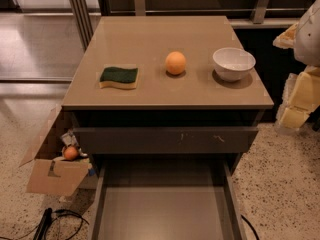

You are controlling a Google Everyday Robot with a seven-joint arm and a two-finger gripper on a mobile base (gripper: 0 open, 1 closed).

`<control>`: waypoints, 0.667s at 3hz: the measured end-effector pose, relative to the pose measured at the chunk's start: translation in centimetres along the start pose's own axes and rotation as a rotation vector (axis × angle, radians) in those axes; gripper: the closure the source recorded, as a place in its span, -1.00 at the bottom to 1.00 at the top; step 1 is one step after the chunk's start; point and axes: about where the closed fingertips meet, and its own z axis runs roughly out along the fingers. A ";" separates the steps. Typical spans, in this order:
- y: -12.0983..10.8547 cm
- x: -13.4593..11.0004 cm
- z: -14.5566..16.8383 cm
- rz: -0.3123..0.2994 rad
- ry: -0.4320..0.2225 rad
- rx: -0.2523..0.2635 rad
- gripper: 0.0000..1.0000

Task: Place sponge into middle drawer

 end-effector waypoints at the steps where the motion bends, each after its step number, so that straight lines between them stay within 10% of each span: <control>1: 0.0 0.0 0.0 0.000 0.000 0.000 -1.00; 2: -1.8 -1.5 0.8 -0.036 -0.017 0.003 -1.00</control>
Offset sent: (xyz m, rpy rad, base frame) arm 0.0508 0.0236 -0.0042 0.0087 -0.0096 0.0889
